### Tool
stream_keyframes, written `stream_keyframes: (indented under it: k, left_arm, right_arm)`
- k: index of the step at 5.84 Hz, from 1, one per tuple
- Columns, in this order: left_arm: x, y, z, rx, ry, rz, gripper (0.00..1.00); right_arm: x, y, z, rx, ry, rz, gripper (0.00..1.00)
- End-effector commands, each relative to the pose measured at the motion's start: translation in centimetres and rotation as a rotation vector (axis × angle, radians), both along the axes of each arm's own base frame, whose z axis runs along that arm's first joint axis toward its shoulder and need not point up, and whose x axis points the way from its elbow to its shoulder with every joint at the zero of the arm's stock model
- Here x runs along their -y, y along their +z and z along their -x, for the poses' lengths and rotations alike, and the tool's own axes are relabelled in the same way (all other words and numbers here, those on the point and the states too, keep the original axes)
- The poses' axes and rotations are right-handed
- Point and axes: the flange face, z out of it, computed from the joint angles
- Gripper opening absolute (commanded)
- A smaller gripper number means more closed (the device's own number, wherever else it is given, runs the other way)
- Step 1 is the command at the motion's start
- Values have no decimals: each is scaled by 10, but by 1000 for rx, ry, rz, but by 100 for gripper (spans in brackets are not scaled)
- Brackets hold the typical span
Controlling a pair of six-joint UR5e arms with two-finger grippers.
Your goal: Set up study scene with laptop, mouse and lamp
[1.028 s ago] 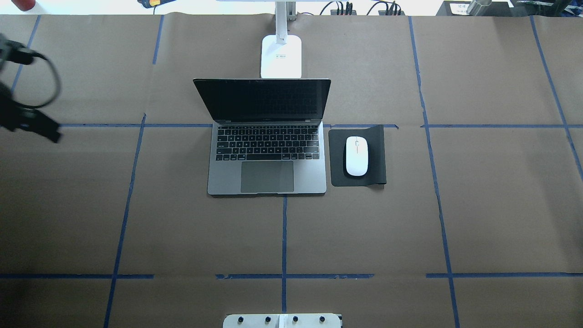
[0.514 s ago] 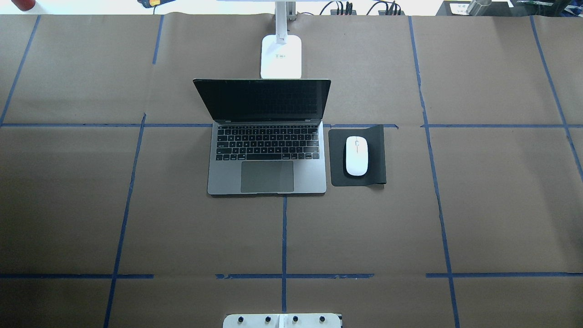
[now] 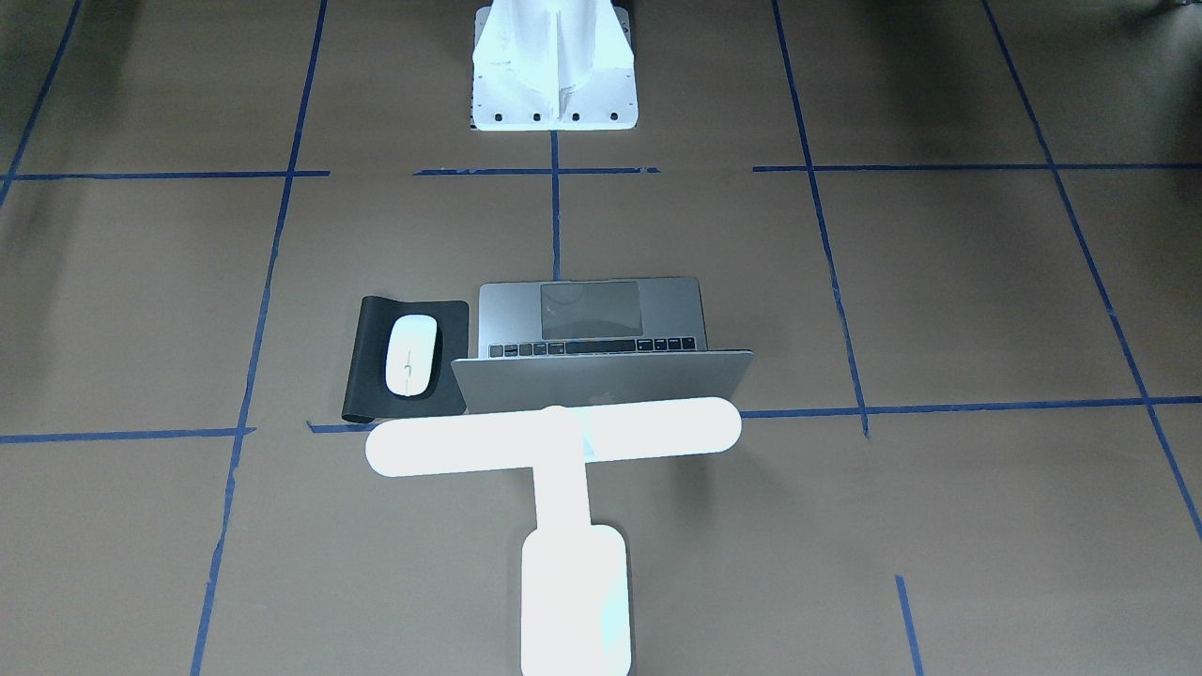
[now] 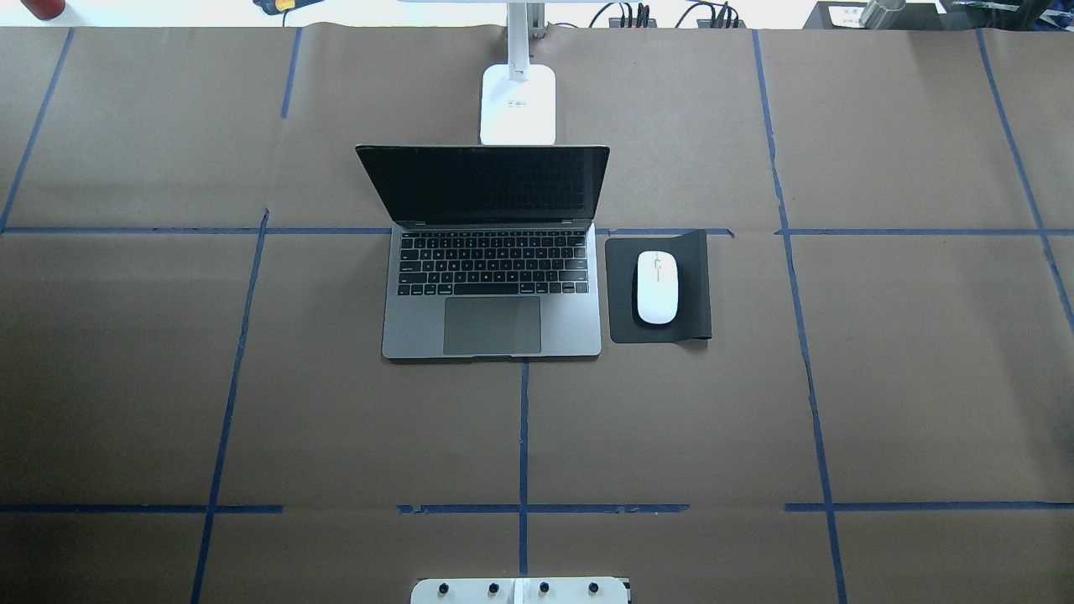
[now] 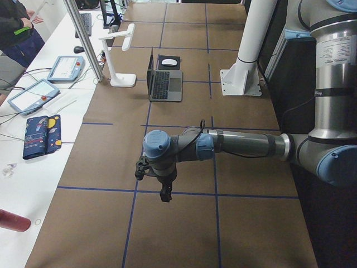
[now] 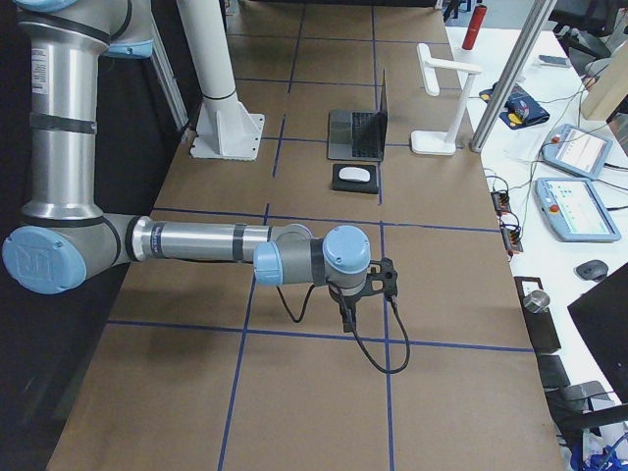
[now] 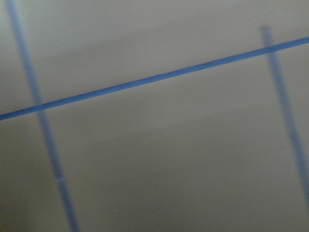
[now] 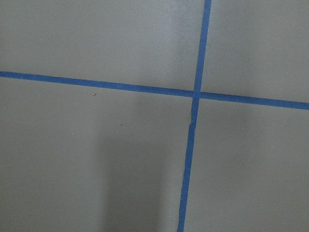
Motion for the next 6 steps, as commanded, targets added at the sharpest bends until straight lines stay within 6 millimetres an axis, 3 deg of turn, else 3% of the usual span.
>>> stream_keyframes:
  k: [1,6]
  left_arm:
    - [-1,9,0,-22,-12,7,100]
    - [7,-7,1,-14,-124,80,100]
  right_arm:
    - [-3,3,0,4,2,11,100]
    - [-7,8,-14,-21,30,17,100]
